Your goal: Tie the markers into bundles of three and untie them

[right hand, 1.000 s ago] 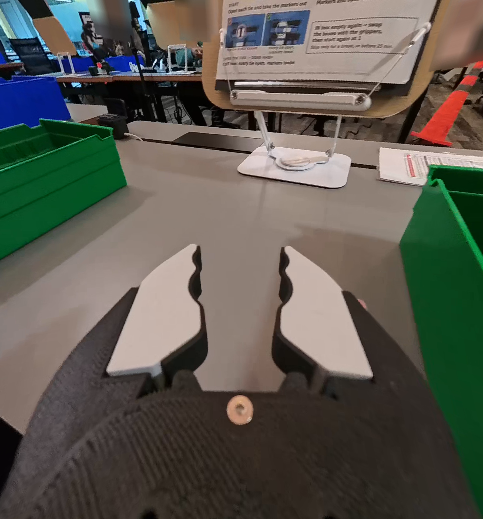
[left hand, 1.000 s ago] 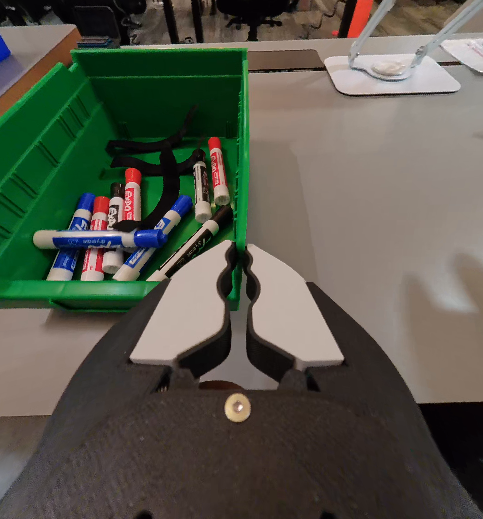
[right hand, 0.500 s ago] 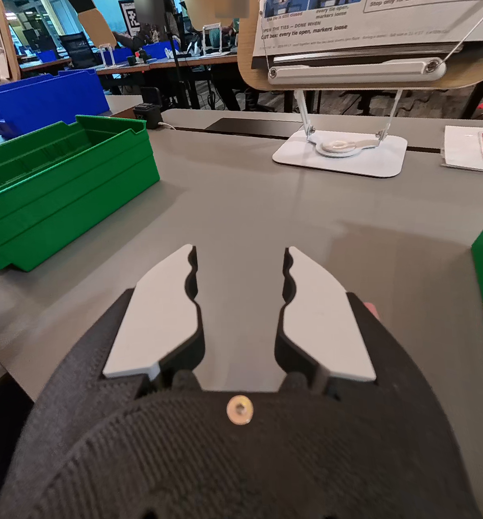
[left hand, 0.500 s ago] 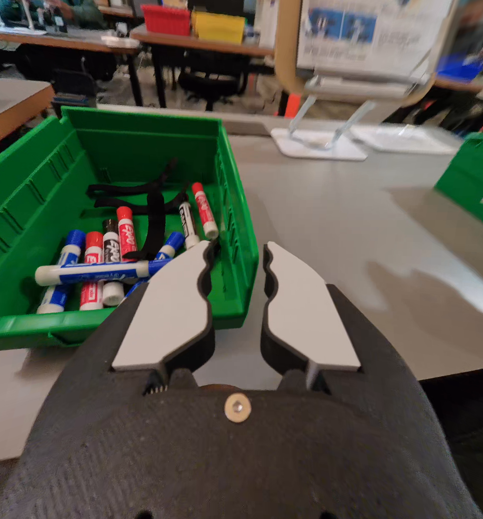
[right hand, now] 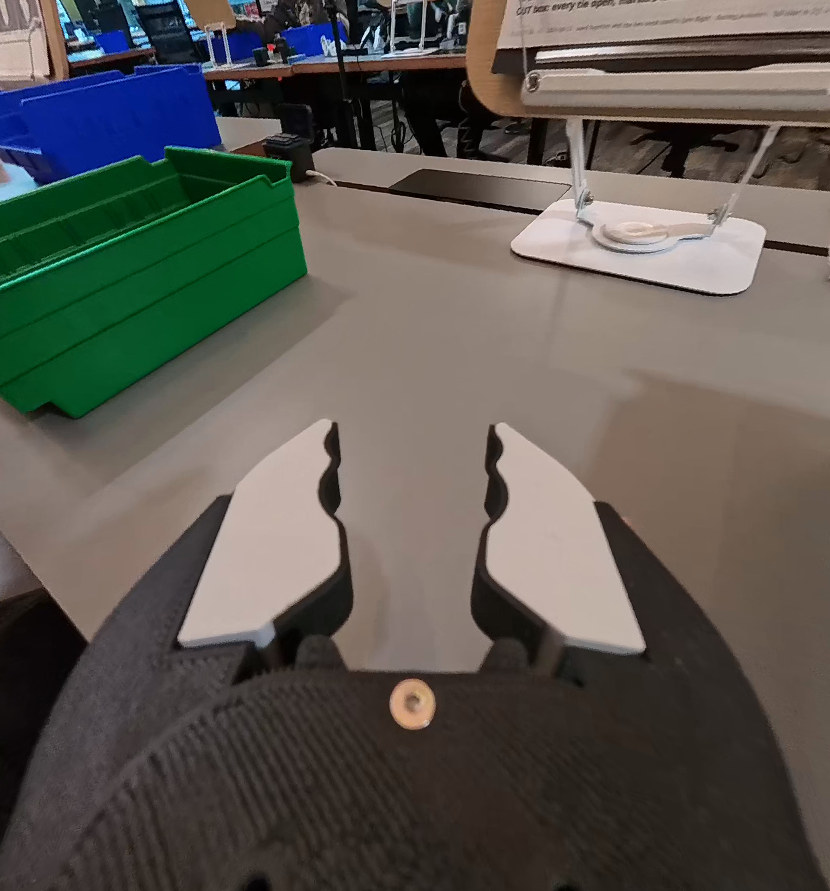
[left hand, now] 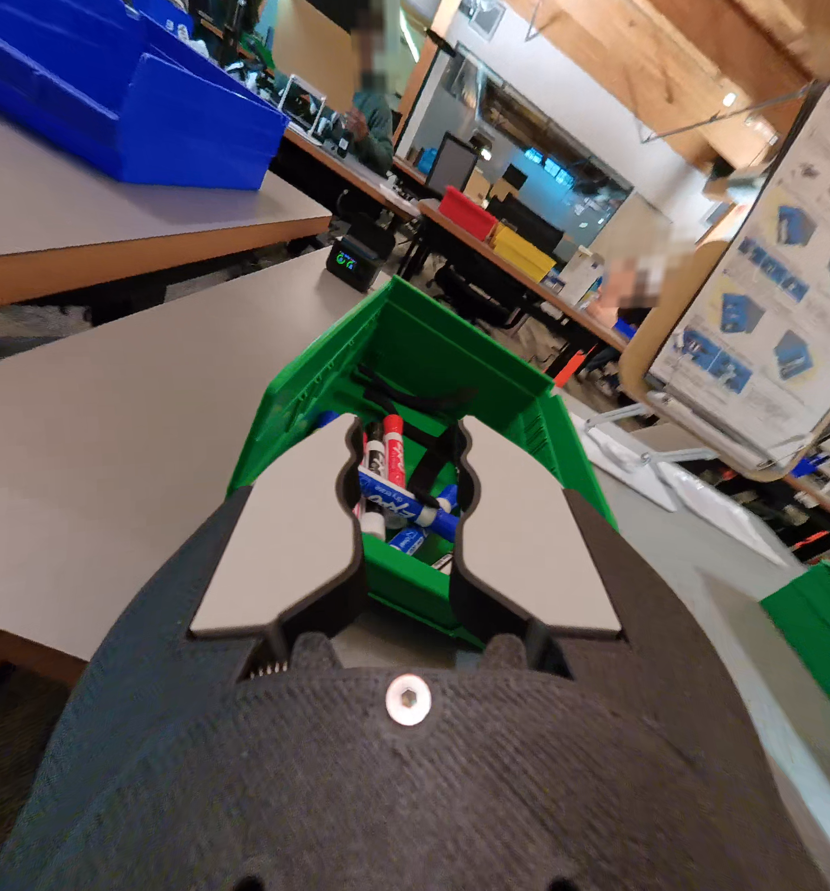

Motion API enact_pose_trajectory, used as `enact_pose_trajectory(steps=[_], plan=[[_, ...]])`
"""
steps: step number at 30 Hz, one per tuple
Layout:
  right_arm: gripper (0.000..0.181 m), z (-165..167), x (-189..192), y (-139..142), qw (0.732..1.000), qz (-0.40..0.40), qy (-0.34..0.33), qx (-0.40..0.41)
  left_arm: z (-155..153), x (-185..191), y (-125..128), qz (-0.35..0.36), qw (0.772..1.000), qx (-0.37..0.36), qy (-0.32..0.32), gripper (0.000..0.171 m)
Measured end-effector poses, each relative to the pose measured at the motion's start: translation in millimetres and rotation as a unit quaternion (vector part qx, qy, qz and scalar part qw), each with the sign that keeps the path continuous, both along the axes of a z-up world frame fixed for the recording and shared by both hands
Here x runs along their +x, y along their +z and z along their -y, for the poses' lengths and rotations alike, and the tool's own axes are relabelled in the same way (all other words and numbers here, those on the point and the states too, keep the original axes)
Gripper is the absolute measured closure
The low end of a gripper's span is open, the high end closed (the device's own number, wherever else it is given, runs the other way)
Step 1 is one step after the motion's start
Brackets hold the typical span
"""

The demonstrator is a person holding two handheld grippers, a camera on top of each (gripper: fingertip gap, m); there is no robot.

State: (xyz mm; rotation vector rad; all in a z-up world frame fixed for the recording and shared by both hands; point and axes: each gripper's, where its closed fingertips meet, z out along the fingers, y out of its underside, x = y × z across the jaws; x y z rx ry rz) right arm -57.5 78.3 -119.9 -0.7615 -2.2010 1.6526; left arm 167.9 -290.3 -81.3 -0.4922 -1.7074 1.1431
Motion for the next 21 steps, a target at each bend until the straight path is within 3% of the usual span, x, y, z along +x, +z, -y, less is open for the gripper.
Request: enact_pose_trajectory(steps=[8, 16, 21], plan=[[0.127, 12.1, 12.9, -7.6, 0.997, -0.060, 0.025, 0.050, -11.7, -24.3, -12.2, 0.118, 0.986, -0.116, -0.010, 0.135], [0.126, 19.8, 27.9, -6.4, 0.994, -0.075, 0.062, 0.055, -17.0, -32.4, -14.8, 0.104, 0.990, -0.088, -0.027, 0.134], [0.128, 22.8, 44.5, -4.8, 0.994, -0.015, 0.100, 0.034, -30.5, -35.4, -14.9, 0.118, 0.987, -0.103, -0.038, 0.134]])
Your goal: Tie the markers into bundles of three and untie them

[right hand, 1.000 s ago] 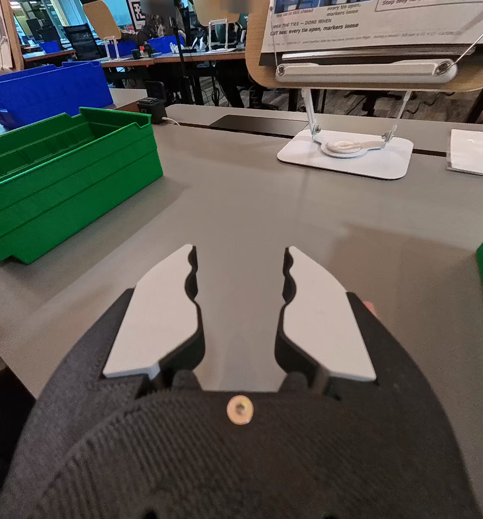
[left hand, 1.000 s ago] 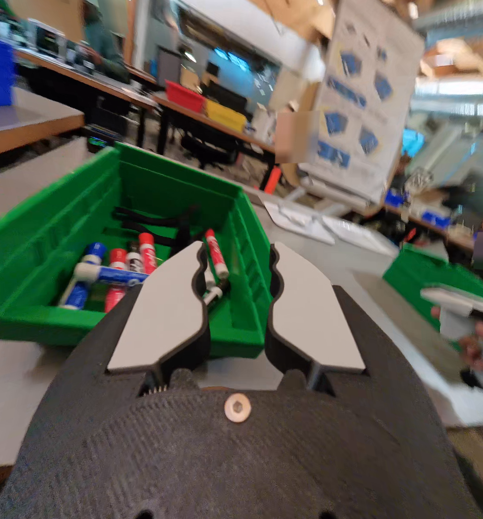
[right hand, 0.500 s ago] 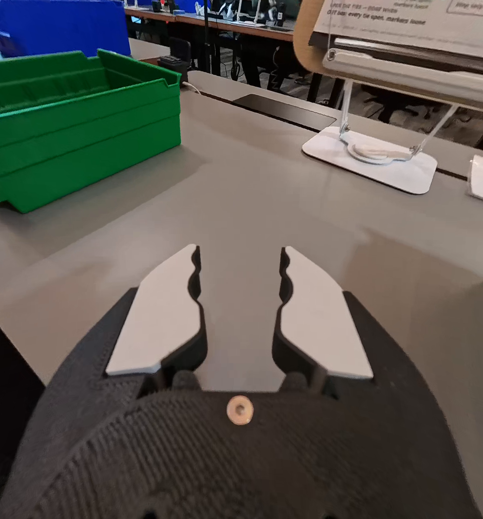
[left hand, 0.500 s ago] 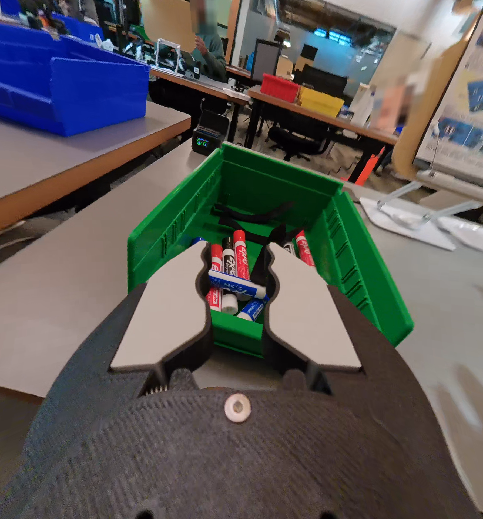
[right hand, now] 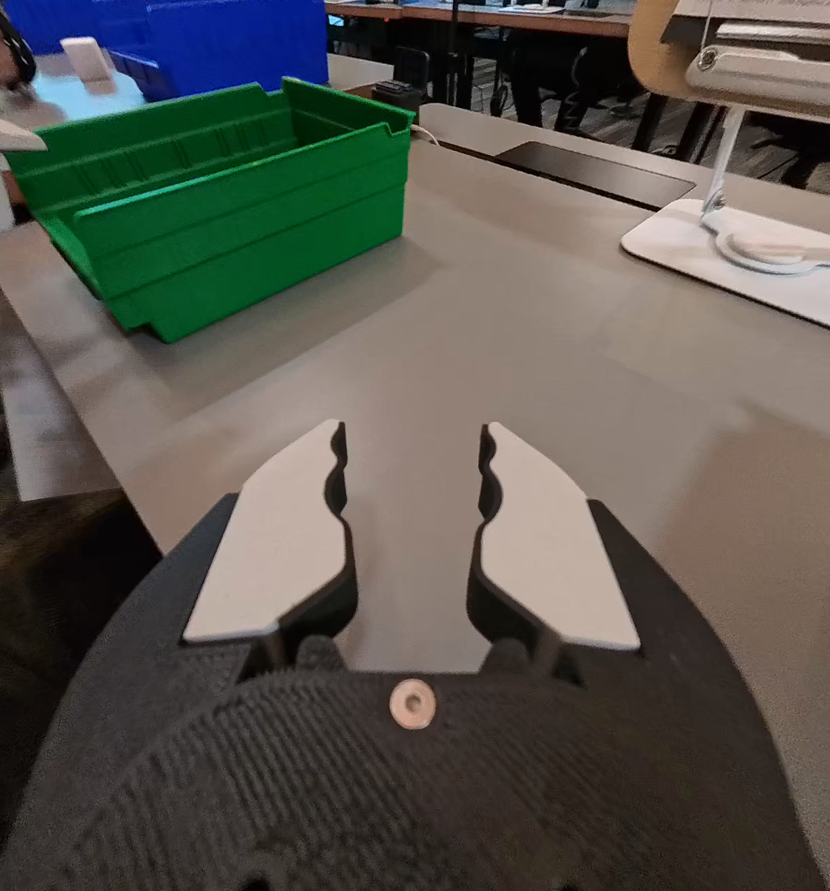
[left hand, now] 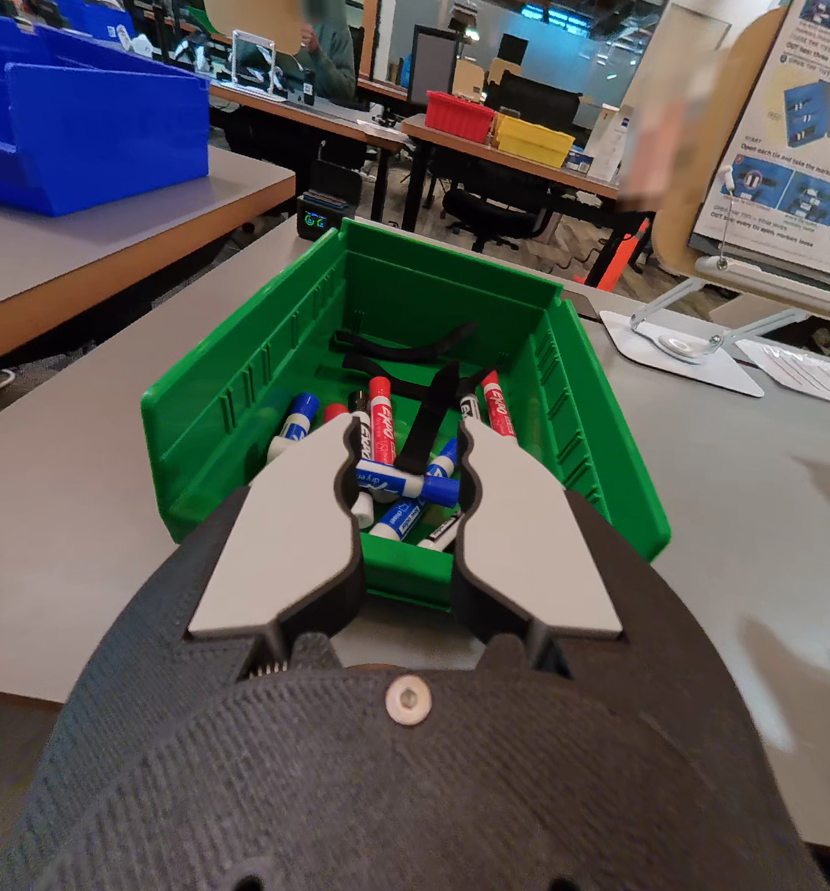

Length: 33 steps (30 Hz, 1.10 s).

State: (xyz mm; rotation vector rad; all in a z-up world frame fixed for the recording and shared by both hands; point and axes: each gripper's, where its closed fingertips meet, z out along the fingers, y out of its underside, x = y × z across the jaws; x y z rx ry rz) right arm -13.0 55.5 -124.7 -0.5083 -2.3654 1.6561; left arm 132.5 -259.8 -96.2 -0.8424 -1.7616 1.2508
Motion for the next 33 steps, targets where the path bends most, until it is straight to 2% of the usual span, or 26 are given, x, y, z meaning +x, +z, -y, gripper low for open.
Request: enact_pose_trajectory(steps=[3, 8, 13, 16, 19, 23, 25, 27, 30, 33], plan=[[0.130, 0.1, 5.2, 3.0, 0.999, 0.028, 0.014, -0.013, -12.4, 0.5, 2.9, 0.001, 1.000, -0.016, -0.006, 0.133], [0.121, 7.0, 14.0, -10.9, 0.994, 0.100, 0.048, 0.000, -21.6, -6.2, 1.1, 0.017, 0.999, -0.031, -0.013, 0.133], [0.129, 27.1, 36.2, -10.5, 0.990, 0.103, 0.099, 0.001, -21.9, -7.8, -10.1, 0.032, 0.999, -0.011, -0.016, 0.133], [0.131, 52.3, 49.0, -2.8, 0.987, 0.081, 0.136, -0.004, -17.0, -0.5, -14.3, 0.034, 0.999, 0.002, -0.009, 0.132], [0.126, 107.3, 66.2, 22.7, 0.973, 0.074, 0.220, 0.013, -12.0, 2.7, -19.1, 0.035, 0.999, 0.023, -0.005, 0.132], [0.126, 196.1, 86.4, 57.7, 0.935, 0.037, 0.341, 0.090, -11.4, 2.0, -20.8, 0.012, 0.997, 0.075, -0.015, 0.130], [0.132, 234.8, 93.3, 62.0, 0.911, 0.024, 0.386, 0.143, -8.1, 4.9, -20.2, 0.002, 0.996, 0.089, -0.010, 0.130], [0.134, 262.6, 93.9, 45.3, 0.876, -0.007, 0.421, 0.236, -4.8, 7.7, -20.7, -0.005, 0.995, 0.101, -0.004, 0.130], [0.153, 283.0, 89.6, 9.1, 0.807, -0.050, 0.449, 0.380, -8.5, 6.0, -25.3, -0.002, 0.992, 0.123, -0.018, 0.130], [0.148, 288.1, 98.2, -16.7, 0.759, -0.065, 0.460, 0.455, -14.0, 4.8, -30.5, 0.025, 0.993, 0.110, -0.030, 0.129]])
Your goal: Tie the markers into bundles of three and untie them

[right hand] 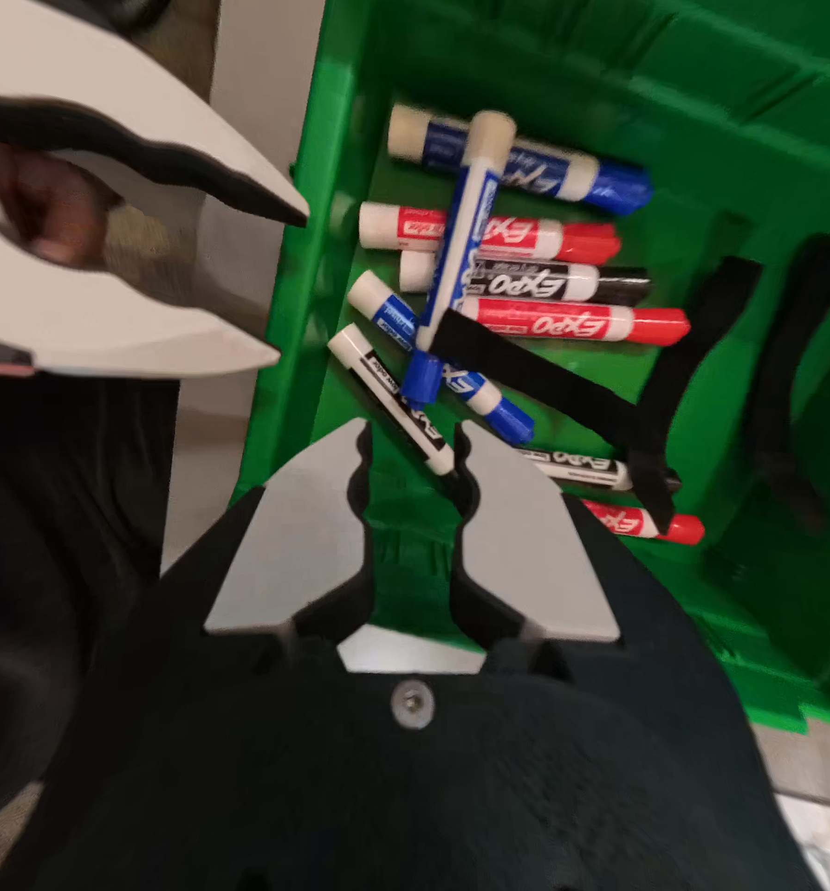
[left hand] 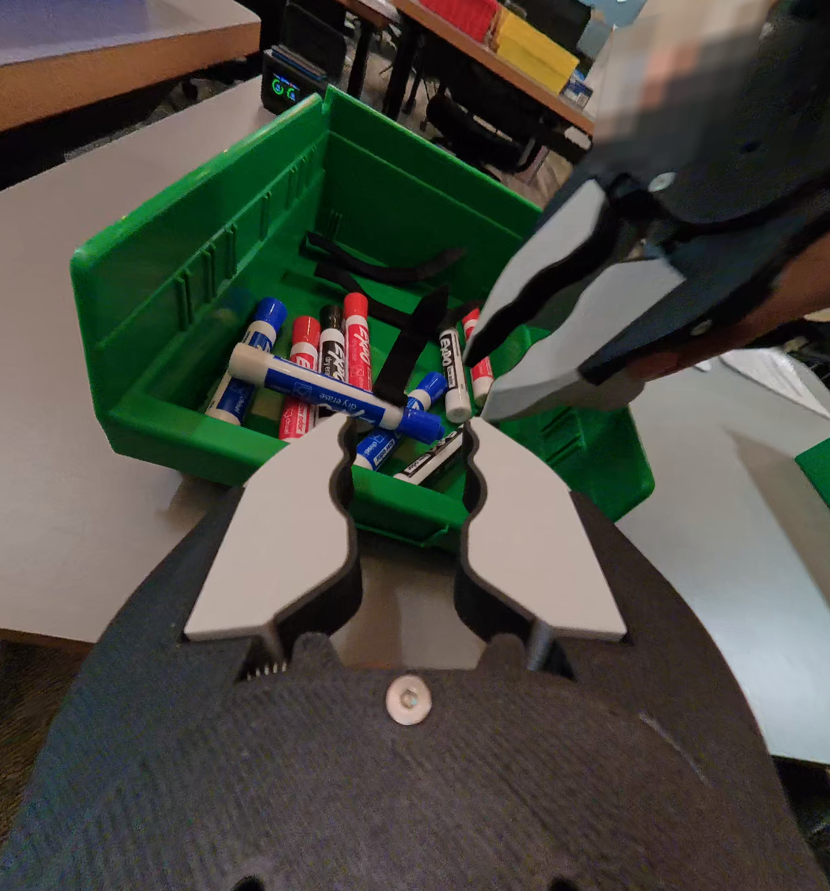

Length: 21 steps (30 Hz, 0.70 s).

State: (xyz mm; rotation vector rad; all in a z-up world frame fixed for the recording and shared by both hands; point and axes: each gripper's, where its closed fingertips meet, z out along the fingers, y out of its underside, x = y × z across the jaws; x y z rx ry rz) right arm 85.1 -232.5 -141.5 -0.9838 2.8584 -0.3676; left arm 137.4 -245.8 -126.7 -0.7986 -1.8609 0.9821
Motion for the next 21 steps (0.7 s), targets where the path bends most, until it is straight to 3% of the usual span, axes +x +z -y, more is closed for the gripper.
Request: enact_pose_trajectory(steps=[3, 5, 13, 16, 21], plan=[[0.138, -0.9, -3.4, -21.6, 0.996, -0.076, 0.027, 0.046, -3.6, 0.2, 0.3, 0.004, 1.000, -0.009, -0.007, 0.129], [0.143, 2.4, -3.8, -30.1, 0.993, -0.099, 0.026, 0.059, -6.0, -0.3, 0.3, -0.001, 1.000, 0.002, -0.013, 0.129], [0.161, 11.0, -3.8, -48.6, 0.992, -0.079, 0.000, 0.095, -14.7, -2.5, -2.8, 0.006, 0.999, 0.018, -0.032, 0.130], [0.161, 10.9, -4.2, -31.8, 0.997, -0.038, -0.022, 0.062, -16.8, -3.0, -2.4, 0.014, 0.999, 0.005, -0.035, 0.130], [0.162, -7.7, -13.1, 33.1, 0.993, 0.077, -0.081, -0.046, -22.1, -6.0, 5.7, 0.000, 0.999, -0.015, -0.046, 0.129]])
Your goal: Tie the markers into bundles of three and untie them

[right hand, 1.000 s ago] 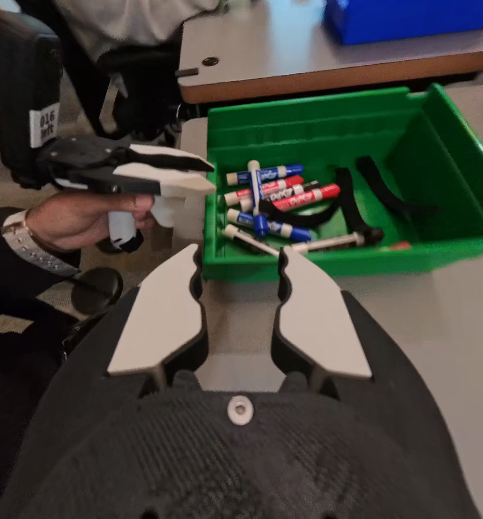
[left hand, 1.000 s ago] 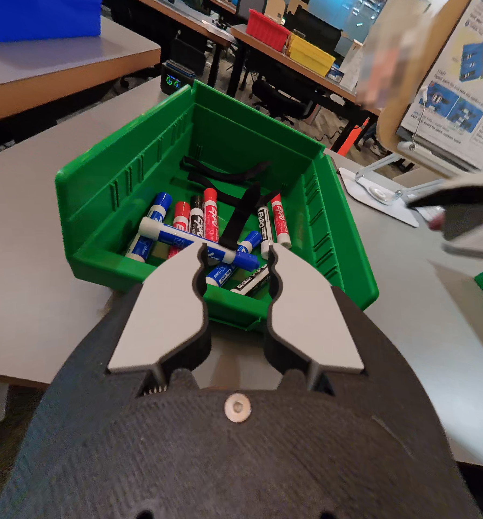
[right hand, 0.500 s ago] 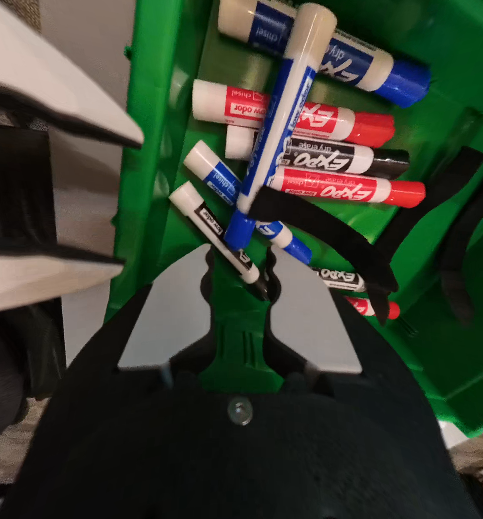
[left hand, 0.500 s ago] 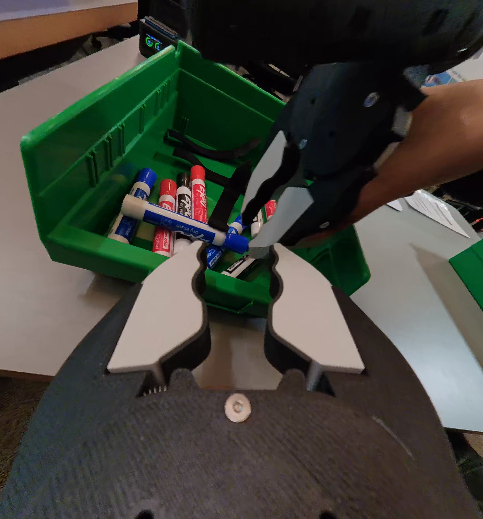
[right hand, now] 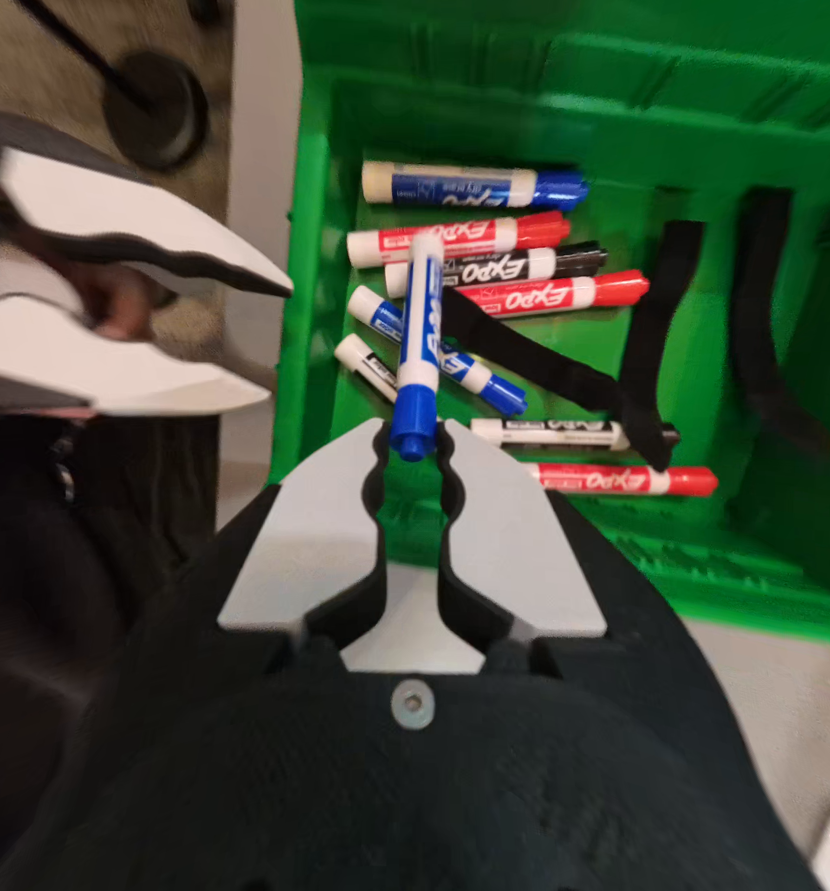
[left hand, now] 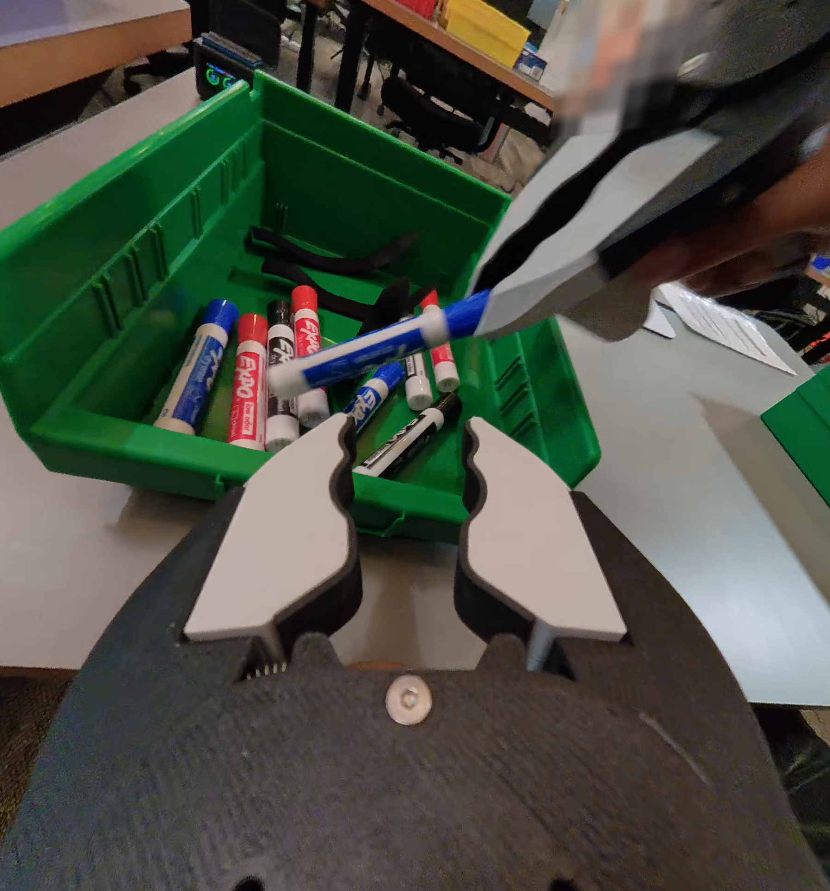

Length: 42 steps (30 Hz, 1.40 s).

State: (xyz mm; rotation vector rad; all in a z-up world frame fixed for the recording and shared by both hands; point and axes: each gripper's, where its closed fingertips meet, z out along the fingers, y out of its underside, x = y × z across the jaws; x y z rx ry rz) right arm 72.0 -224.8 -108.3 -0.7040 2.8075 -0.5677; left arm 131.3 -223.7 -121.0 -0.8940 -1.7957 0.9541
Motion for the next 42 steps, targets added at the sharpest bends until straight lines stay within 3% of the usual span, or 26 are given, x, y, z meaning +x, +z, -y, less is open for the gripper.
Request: enact_pose_trajectory(steps=[4, 8, 11, 14, 16, 19, 23, 26, 32, 37, 42], plan=[[0.162, -44.7, -28.5, 51.4, 0.986, 0.091, -0.081, -0.111, -13.6, -6.8, 8.4, -0.019, 0.999, -0.013, -0.031, 0.129], [0.162, -114.2, -66.1, 82.7, 0.950, 0.152, -0.178, -0.208, -46.0, -17.1, 35.0, -0.085, 0.990, -0.049, -0.101, 0.130], [0.162, -172.1, -89.8, 82.4, 0.914, 0.173, -0.255, -0.265, -90.4, -23.2, 57.6, -0.147, 0.972, -0.049, -0.179, 0.144], [0.162, -221.3, -101.1, 58.1, 0.880, 0.186, -0.321, -0.296, -150.3, -38.4, 67.9, -0.190, 0.946, 0.031, -0.262, 0.147], [0.162, -243.7, -98.6, 37.4, 0.858, 0.220, -0.352, -0.302, -195.7, -53.5, 55.1, -0.167, 0.930, 0.077, -0.318, 0.146], [0.162, -266.0, -94.1, 9.1, 0.823, 0.266, -0.397, -0.306, -251.6, -77.1, 11.8, -0.076, 0.923, 0.084, -0.368, 0.138], [0.162, -289.2, -98.4, 4.5, 0.775, 0.304, -0.439, -0.340, -296.4, -101.7, -27.6, -0.016, 0.902, 0.176, -0.394, 0.132], [0.162, -306.2, -98.4, 15.3, 0.774, 0.287, -0.428, -0.368, -316.0, -122.5, -27.3, -0.020, 0.876, 0.242, -0.418, 0.131], [0.163, -336.5, -86.1, 16.0, 0.779, 0.261, -0.423, -0.382, -333.6, -133.5, 10.8, -0.102, 0.803, 0.343, -0.476, 0.131], [0.162, -332.8, -60.5, 11.7, 0.775, 0.316, -0.400, -0.375, -328.9, -135.4, 31.0, -0.149, 0.799, 0.358, -0.460, 0.148], [0.162, -328.3, -43.9, 9.2, 0.811, 0.258, -0.362, -0.379, -327.3, -132.8, 46.1, -0.156, 0.786, 0.354, -0.481, 0.155]])
